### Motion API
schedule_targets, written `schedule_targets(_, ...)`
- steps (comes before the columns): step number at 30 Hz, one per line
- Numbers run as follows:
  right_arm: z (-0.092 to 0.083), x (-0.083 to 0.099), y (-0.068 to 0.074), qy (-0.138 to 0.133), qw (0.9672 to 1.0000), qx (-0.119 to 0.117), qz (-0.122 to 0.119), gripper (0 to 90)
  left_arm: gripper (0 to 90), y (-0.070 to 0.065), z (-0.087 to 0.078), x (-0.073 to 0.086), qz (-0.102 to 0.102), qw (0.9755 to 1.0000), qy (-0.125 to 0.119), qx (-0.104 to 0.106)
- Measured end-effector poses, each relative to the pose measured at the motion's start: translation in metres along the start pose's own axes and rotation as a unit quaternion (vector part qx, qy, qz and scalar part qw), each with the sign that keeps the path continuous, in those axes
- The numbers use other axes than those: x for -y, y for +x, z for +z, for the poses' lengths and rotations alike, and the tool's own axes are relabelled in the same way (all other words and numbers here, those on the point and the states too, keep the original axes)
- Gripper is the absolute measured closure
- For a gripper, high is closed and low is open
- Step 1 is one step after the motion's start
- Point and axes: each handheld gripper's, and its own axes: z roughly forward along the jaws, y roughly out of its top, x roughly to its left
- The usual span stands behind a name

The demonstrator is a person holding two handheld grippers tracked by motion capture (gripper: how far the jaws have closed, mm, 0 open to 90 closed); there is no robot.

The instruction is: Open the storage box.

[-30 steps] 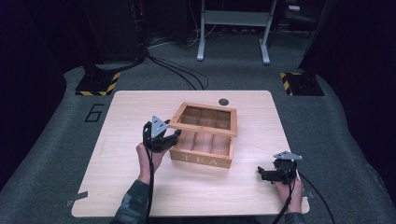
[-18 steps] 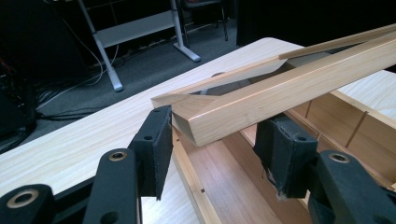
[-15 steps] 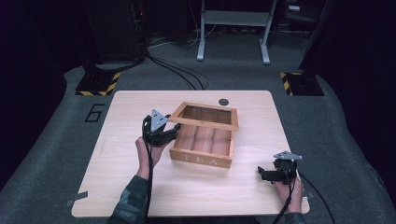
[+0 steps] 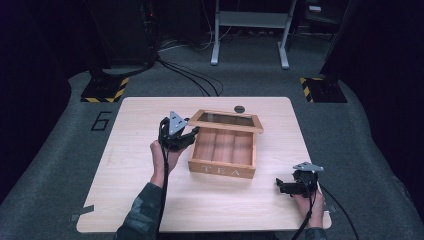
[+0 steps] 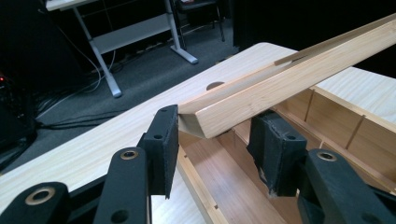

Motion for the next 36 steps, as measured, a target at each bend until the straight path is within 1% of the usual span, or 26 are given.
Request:
schedule_targets(1, 0.0, 0.0, 0.0, 0.0, 1.0, 0.0, 0.0, 0.3, 52.7, 0.001, 0.0, -0.001, 0.009, 1.0, 0.001, -0.001)
schedule_targets(2, 0.0, 0.0, 0.0, 0.0, 1.0, 0.0, 0.0, 0.3, 52.8, 0.001, 0.001, -0.002, 0.005, 1.0, -0.001, -0.002)
schedule_targets(4, 0.0, 0.0, 0.0, -0.001, 1.0, 0.0, 0.0, 0.3, 54.1, 0.001, 0.003, -0.003, 0.017, 0.9998, -0.004, -0.009)
schedule_targets(6, 0.0, 0.0, 0.0, 0.0, 1.0, 0.0, -0.001, 0.3, 54.5, 0.002, 0.004, -0.003, 0.019, 0.9998, -0.003, -0.008)
schedule_targets(9, 0.0, 0.0, 0.0, 0.0, 1.0, 0.0, -0.001, 0.3, 55.2, 0.002, 0.007, -0.004, 0.023, 0.9996, -0.006, -0.013)
schedule_targets(16, 0.0, 0.0, 0.0, 0.0, 1.0, 0.0, -0.002, 0.3, 56.5, 0.001, 0.013, -0.006, 0.035, 0.9987, -0.016, -0.032)
schedule_targets(21, 0.0, 0.0, 0.0, 0.0, 1.0, 0.0, -0.001, 0.3, 56.7, 0.002, 0.015, -0.01, 0.036, 0.9985, -0.019, -0.036)
schedule_targets(26, 0.0, 0.0, 0.0, 0.0, 1.0, -0.002, -0.002, 0.3, 56.7, 0.007, 0.017, -0.016, 0.027, 0.999, -0.019, -0.03)
schedule_targets(33, 0.0, 0.0, 0.0, 0.001, 1.0, -0.002, -0.001, 0.3, 57.1, 0.014, 0.02, -0.028, 0.024, 0.9994, -0.009, -0.022)
schedule_targets(36, 0.0, 0.0, 0.0, 0.001, 1.0, -0.002, -0.002, 0.3, 57.1, 0.016, 0.023, -0.033, 0.021, 0.9995, -0.007, -0.023)
